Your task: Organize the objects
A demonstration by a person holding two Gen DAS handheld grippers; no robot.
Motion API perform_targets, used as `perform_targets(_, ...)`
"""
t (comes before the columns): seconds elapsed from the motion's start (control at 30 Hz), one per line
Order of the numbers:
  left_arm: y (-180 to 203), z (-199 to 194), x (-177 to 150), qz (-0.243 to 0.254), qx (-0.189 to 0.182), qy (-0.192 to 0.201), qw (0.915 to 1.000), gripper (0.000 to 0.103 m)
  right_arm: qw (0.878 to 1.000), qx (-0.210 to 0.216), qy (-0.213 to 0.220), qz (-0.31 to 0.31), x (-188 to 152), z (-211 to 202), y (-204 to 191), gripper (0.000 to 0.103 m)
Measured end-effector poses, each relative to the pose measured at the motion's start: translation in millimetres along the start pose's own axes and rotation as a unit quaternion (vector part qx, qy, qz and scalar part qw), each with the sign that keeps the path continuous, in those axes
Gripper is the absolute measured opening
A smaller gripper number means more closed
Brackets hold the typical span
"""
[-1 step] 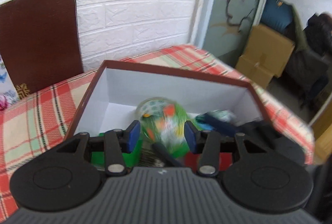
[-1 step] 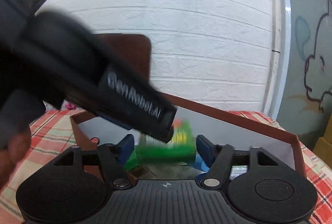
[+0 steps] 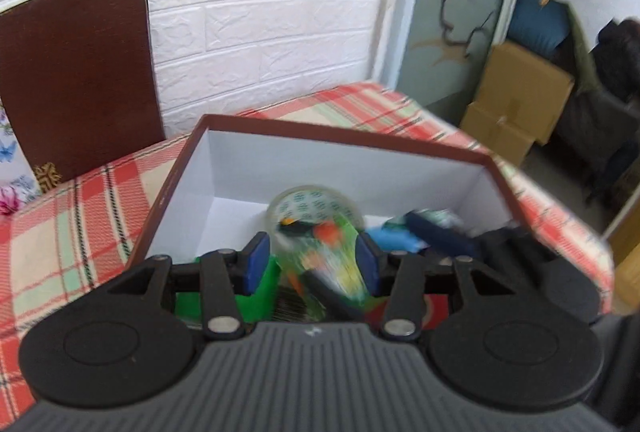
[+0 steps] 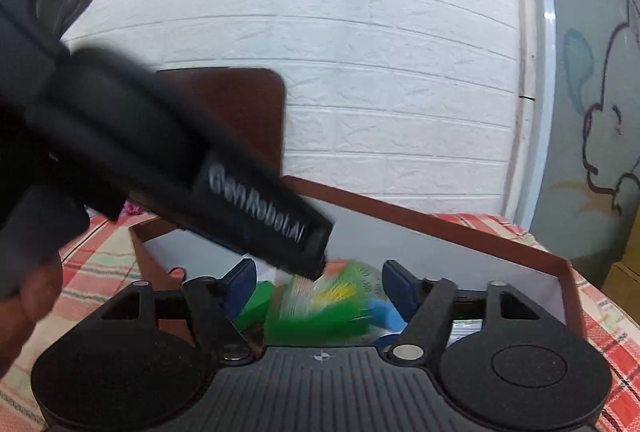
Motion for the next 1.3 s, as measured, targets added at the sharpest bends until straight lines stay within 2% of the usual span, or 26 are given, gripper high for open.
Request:
perform_targets(0.1, -7, 0, -1, 0.009, 0.024, -0.001, 0.9997, 0.061, 1.000, -0.004, 0.003, 0.007, 0, 2, 6, 0.067)
perform_targets(0.47, -18, -35, 0, 0.022, 0.058, 0.025, 0.9978, 0.072, 0.999, -0.011, 0.013, 0.029, 1, -26, 9, 0.069)
perform_targets(0.6, -18, -54, 0, 0.026, 0.069, 0.041, 0.9964, 0.081, 0.999, -0.018, 0.025, 0.036, 0, -71, -8, 0.073)
perform_targets(0.93, -23, -95, -17, 0.038, 0.097, 0.061, 0.9927, 0.085, 0.995, -0.023, 0.031, 0.088, 0, -116, -10, 0.074)
perform_targets(1.3, -50, -125, -53, 0.015, 0.131, 0.052, 0.9899, 0.097, 0.994, -0.006, -0.001, 0.106, -15, -133, -32, 0.077)
Point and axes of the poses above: each gripper's, at about its wrist camera, not at the fingertips, and z roughly the way its jaws point, y to its right, x to its top, the point moved 10 cm from there along z, roughly the way its jaws point, and after that the axes turned 10 degrees about y, right-handed, at the moved point
